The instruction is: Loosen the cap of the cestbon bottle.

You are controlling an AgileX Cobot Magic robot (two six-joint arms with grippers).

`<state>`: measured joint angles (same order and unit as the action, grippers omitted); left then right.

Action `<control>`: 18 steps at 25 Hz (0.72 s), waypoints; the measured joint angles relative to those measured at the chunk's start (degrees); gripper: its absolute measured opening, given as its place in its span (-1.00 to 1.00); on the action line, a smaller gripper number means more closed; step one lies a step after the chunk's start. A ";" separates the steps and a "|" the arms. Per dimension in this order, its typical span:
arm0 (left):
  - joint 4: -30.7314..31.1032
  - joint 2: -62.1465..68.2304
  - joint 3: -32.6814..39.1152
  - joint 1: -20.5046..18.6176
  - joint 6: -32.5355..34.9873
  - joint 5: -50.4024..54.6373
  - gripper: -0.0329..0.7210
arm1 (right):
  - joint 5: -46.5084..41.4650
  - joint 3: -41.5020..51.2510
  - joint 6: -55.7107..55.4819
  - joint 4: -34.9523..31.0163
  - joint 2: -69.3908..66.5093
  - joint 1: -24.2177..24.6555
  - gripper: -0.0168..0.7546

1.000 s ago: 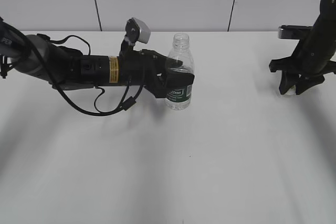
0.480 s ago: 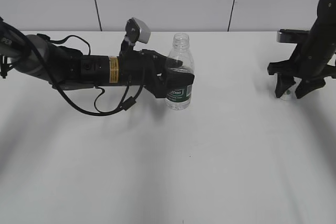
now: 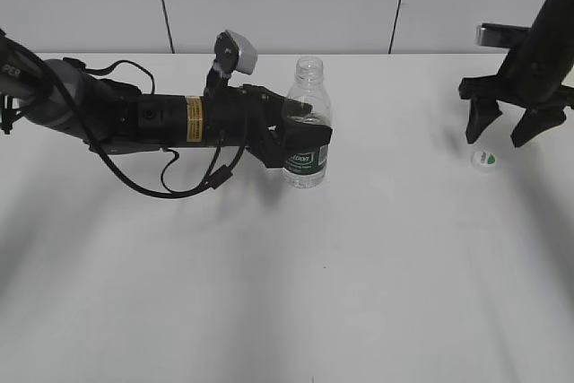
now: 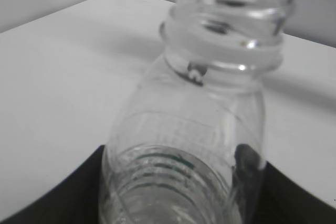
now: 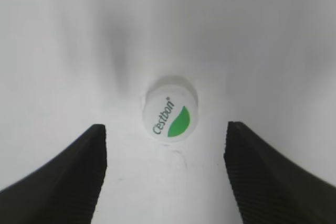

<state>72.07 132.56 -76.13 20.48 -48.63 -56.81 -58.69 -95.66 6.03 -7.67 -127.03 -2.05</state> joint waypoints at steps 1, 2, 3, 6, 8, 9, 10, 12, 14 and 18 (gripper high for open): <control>0.00 0.00 0.00 0.00 0.00 -0.05 0.19 | -0.80 -1.01 -0.05 -0.14 0.00 0.00 0.43; 0.00 0.00 0.00 0.00 0.00 -0.05 0.20 | -1.72 -2.11 -0.04 -0.20 0.00 0.00 0.43; -0.11 0.00 0.00 0.00 0.00 -0.05 0.22 | -2.53 -3.05 -0.04 -0.20 0.00 0.00 0.42; -0.44 0.00 0.00 0.00 0.00 0.33 0.35 | -4.57 -4.90 -0.11 -0.20 0.00 0.00 0.42; -0.39 0.30 0.06 0.00 0.00 0.95 0.43 | -5.55 -5.38 -0.11 -0.20 0.00 0.00 0.42; -0.39 0.41 0.06 0.00 0.00 0.95 0.46 | -6.24 -5.46 -0.11 -0.25 0.00 0.00 0.42; -0.44 0.45 0.06 0.00 -0.04 0.95 0.49 | -6.76 -5.46 -0.11 -0.25 0.00 0.00 0.42; -0.44 0.36 0.06 0.00 -0.04 0.58 0.52 | -7.28 -5.52 -0.16 -0.25 0.00 0.00 0.42; -0.44 -0.02 0.11 0.00 -0.34 0.56 0.54 | -7.48 -5.57 -0.17 -0.25 0.00 0.00 0.42; 0.46 -2.65 0.12 0.00 -1.63 0.56 0.55 | -8.46 -5.57 -0.17 -0.25 0.74 0.00 0.42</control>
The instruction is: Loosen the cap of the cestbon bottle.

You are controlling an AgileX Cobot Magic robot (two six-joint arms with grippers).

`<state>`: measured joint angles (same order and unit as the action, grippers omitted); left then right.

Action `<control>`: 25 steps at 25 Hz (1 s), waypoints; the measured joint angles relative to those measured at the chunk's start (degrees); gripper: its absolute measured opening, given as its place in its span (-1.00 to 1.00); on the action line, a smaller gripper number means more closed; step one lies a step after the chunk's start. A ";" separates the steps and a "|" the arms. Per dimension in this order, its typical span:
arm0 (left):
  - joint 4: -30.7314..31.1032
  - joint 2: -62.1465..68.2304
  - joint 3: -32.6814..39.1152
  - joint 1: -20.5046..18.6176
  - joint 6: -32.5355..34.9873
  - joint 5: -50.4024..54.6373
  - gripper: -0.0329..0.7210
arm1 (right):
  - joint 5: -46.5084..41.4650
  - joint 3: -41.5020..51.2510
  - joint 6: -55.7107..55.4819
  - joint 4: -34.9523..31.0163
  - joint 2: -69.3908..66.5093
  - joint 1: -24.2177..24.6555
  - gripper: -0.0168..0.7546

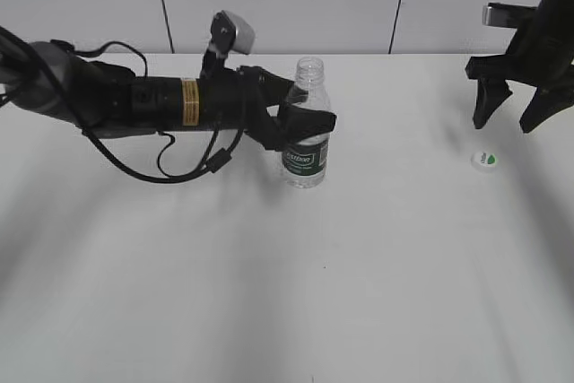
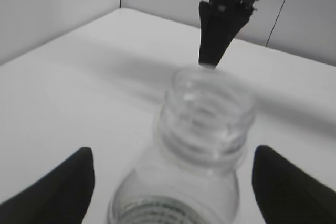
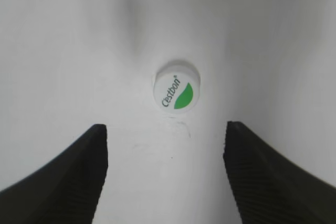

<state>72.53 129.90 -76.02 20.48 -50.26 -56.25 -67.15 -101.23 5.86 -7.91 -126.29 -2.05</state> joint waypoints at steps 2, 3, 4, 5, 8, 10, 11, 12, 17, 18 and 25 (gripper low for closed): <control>0.06 -1.98 0.00 0.00 -1.11 -0.21 0.55 | -0.40 0.00 0.00 0.00 0.85 0.00 0.42; 0.06 -3.09 0.00 0.00 -1.68 -0.28 0.55 | -0.62 0.00 0.00 0.00 1.31 0.00 0.42; 0.06 -4.22 0.00 0.00 -2.18 -0.29 0.55 | -0.67 0.00 0.00 0.00 1.81 0.00 0.42; 0.11 -5.38 0.00 0.00 -3.08 -0.29 0.55 | -0.90 0.00 0.00 0.00 2.31 0.00 0.42; 0.23 -8.57 0.00 0.00 -5.57 -0.40 0.55 | -1.78 0.00 0.00 0.00 3.90 0.00 0.42; 0.29 -10.75 0.00 0.00 -7.54 -0.34 0.55 | -1.97 0.00 0.00 0.00 5.02 0.00 0.42; 0.48 -12.04 0.00 0.00 -8.73 0.05 0.55 | -2.03 -0.06 0.00 0.00 5.65 0.00 0.42; 0.60 -13.41 0.00 0.00 -9.49 0.58 0.55 | -2.03 -0.06 0.00 0.00 6.31 0.00 0.42; 2.49 -21.09 0.05 -0.07 -11.38 11.66 0.55 | -2.20 -0.10 -0.10 0.00 9.44 0.00 0.42; 3.52 -22.84 0.05 -0.07 -11.50 16.70 0.55 | -2.20 -0.12 -0.18 0.00 10.08 0.00 0.42; 2.62 -29.60 0.05 -0.12 -13.39 63.80 0.55 | -2.38 -0.16 -0.92 0.00 14.03 0.00 0.42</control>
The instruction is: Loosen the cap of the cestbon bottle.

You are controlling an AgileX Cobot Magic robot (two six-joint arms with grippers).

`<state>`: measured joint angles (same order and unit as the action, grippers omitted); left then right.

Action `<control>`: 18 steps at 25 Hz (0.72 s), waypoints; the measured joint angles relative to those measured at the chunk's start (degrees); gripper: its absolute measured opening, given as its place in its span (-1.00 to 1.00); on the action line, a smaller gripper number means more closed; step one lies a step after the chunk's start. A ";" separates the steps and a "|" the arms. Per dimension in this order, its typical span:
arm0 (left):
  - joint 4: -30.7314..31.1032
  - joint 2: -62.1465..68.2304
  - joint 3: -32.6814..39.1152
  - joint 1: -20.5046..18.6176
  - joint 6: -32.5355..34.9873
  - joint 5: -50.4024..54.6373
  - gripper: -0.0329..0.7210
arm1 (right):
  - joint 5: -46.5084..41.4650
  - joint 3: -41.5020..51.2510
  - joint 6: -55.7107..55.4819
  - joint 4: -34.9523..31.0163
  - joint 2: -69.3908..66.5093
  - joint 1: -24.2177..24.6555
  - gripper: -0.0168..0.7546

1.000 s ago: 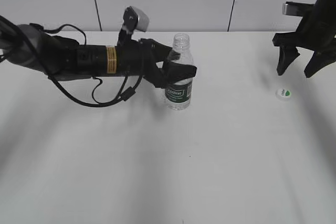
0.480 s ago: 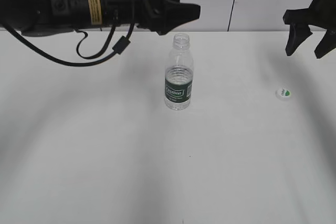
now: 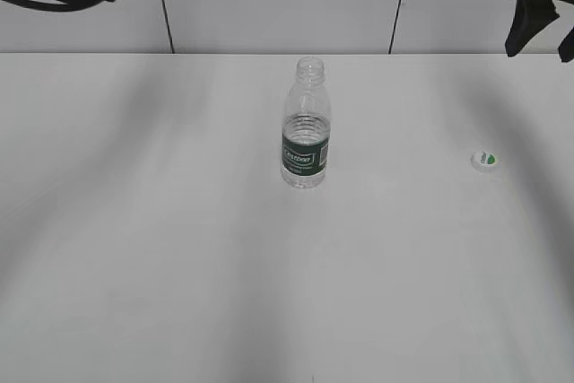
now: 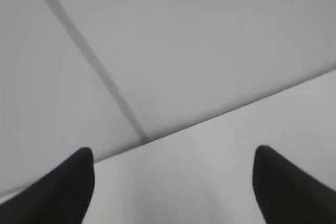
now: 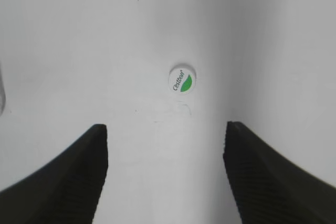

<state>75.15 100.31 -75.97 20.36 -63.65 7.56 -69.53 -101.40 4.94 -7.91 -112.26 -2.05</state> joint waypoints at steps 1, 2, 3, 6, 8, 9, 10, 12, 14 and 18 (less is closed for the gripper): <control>-2.48 -0.20 0.00 -0.07 1.04 6.21 0.55 | 0.00 0.00 -0.24 0.00 0.42 0.00 0.42; -5.83 -0.20 0.00 -0.13 4.33 11.51 0.55 | 0.00 0.00 -0.46 0.00 0.91 0.00 0.42; -11.32 -0.20 0.00 -0.34 9.10 15.10 0.55 | -0.02 0.00 -0.59 0.00 1.35 0.00 0.42; -30.52 -0.20 0.00 -1.40 23.50 22.83 0.51 | -0.02 0.00 -0.78 0.00 2.29 0.00 0.40; -41.31 -0.20 0.00 -1.97 30.23 25.94 0.46 | -0.02 0.00 -0.91 0.00 2.65 0.00 0.39; -44.80 -0.20 0.00 -2.19 32.21 27.11 0.43 | -0.02 0.00 -1.18 0.00 2.92 0.00 0.39; -46.87 -0.20 -0.22 -2.47 33.47 28.34 0.41 | -0.02 0.00 -1.46 0.00 3.27 0.00 0.39; -50.41 -0.20 -1.59 -3.25 35.87 33.38 0.39 | -0.02 0.37 -1.71 0.00 4.36 0.00 0.39; -53.84 -0.20 -4.23 -5.14 40.09 38.37 0.37 | -0.02 1.98 -1.59 0.51 6.43 0.00 0.39; -65.23 -0.20 -8.98 -10.97 50.38 47.34 0.33 | -0.02 8.61 -1.13 2.85 12.91 0.00 0.39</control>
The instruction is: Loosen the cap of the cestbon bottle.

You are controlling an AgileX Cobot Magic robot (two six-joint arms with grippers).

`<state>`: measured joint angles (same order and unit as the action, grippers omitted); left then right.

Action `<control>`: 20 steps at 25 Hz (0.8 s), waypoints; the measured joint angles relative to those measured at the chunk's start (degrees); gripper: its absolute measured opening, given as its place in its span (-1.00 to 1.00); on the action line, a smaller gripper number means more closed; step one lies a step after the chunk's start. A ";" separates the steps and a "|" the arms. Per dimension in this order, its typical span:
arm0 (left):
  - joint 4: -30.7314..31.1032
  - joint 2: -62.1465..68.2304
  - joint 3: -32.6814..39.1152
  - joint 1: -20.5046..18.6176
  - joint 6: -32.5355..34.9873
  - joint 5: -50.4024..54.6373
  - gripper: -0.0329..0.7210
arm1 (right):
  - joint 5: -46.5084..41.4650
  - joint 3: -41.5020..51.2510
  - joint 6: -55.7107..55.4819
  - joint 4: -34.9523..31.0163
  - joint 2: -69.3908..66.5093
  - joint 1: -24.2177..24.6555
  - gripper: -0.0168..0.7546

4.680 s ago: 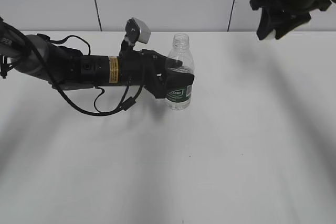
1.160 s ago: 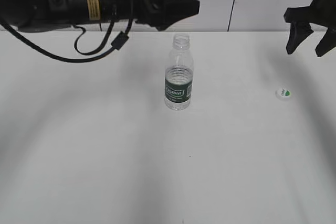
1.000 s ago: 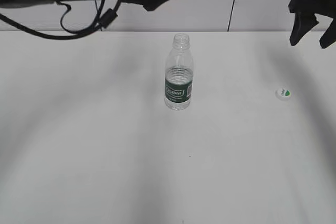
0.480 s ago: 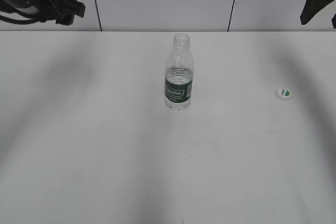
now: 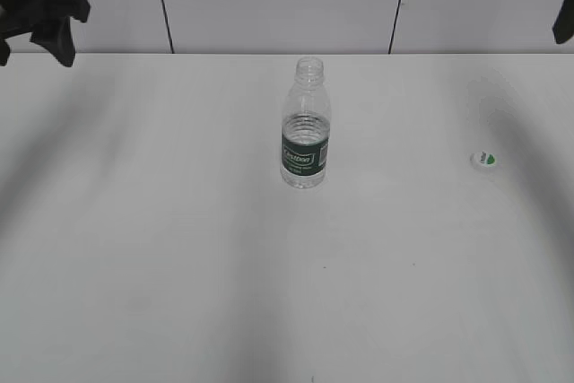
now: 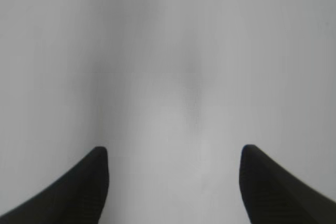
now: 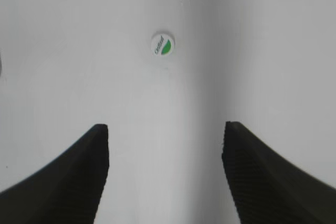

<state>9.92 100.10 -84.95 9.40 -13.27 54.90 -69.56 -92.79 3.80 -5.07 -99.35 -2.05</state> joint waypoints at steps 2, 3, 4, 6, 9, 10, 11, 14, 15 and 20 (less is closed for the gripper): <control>-2.97 0.00 -0.70 -2.41 2.58 6.17 0.31 | 0.00 4.61 0.07 0.58 3.68 0.00 0.39; -3.57 0.00 -0.76 -3.39 3.36 9.09 0.31 | 0.00 6.94 0.07 0.58 5.81 0.00 0.39; -3.87 0.00 -0.76 -4.14 3.71 11.75 0.30 | 0.00 8.88 0.07 0.58 7.62 0.00 0.39; -4.34 -0.07 -0.76 -5.78 4.10 13.81 0.30 | 0.00 13.37 0.12 0.22 12.02 0.00 0.39; -6.20 -1.64 -0.76 -7.02 4.28 14.58 0.30 | -0.12 19.19 0.12 0.42 18.37 0.00 0.39; -6.52 -2.49 -0.59 -7.08 4.34 14.58 0.30 | -0.12 21.03 0.12 0.42 20.64 0.00 0.39; -6.72 -3.63 -0.10 -7.08 4.56 14.52 0.30 | -0.12 22.51 0.12 0.48 22.54 0.00 0.39; -6.89 -8.87 4.57 -7.08 5.19 14.56 0.30 | -0.18 26.73 0.17 0.81 29.65 0.00 0.39; -6.89 -11.55 6.57 -7.08 5.21 14.52 0.30 | -0.18 28.03 0.17 0.74 31.63 0.00 0.39; -6.93 -26.97 18.43 -7.08 5.21 14.85 0.30 | -0.20 33.26 0.28 0.71 43.02 0.00 0.39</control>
<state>2.99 73.13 -66.52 2.32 -8.06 69.75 -69.76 -59.53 4.08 -4.36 -56.33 -2.05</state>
